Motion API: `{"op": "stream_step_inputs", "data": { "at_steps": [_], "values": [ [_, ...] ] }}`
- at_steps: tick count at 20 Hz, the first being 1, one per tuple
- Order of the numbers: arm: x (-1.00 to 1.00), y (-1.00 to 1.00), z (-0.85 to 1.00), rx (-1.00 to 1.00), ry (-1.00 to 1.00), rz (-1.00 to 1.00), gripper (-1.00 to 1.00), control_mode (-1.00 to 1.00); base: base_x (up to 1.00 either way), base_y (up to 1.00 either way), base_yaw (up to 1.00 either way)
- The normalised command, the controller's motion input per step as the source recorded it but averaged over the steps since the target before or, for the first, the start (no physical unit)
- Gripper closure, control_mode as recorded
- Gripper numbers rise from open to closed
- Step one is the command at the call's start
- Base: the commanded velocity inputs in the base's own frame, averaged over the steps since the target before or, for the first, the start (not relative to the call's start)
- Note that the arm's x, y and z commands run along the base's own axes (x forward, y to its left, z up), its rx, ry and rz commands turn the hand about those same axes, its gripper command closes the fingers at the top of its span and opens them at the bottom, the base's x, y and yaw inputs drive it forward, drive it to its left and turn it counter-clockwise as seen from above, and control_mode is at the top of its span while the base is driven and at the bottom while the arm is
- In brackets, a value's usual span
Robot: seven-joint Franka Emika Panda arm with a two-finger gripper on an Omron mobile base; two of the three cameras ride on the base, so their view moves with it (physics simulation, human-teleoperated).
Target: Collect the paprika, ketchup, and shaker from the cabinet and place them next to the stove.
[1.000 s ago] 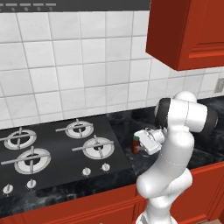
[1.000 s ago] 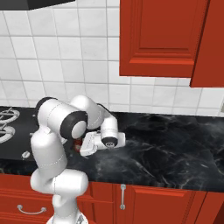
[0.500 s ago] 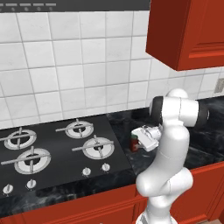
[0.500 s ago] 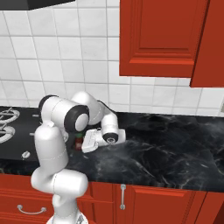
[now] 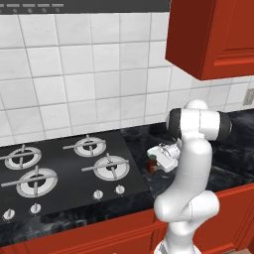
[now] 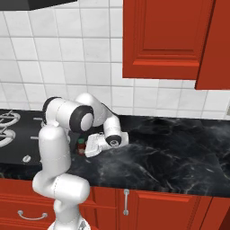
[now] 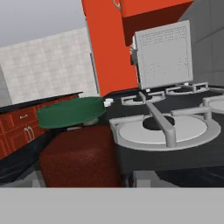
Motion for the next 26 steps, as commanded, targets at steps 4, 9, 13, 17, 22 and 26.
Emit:
{"op": "stream_step_inputs", "data": {
  "at_steps": [4,9,13,17,22,26],
  "values": [
    [0.0,0.0,-0.01,0.0,-0.01,0.01,-1.0,-1.0,0.0,0.0,0.0],
    [0.0,-0.09,0.26,0.0,-0.01,0.0,-1.0,-1.0,0.0,0.0,0.0],
    [-0.01,-0.08,0.48,0.0,0.0,0.0,-1.0,-1.0,0.0,0.0,0.0],
    [-0.14,-0.08,0.61,0.0,-0.02,0.0,-1.0,-1.0,0.0,0.0,0.0],
    [-0.47,-0.02,0.81,0.0,-0.07,0.0,-1.0,-1.0,0.0,0.0,0.0],
    [-0.8,0.0,0.87,-0.01,-0.06,0.0,-1.0,-1.0,0.0,0.0,0.0]
  ]
}}
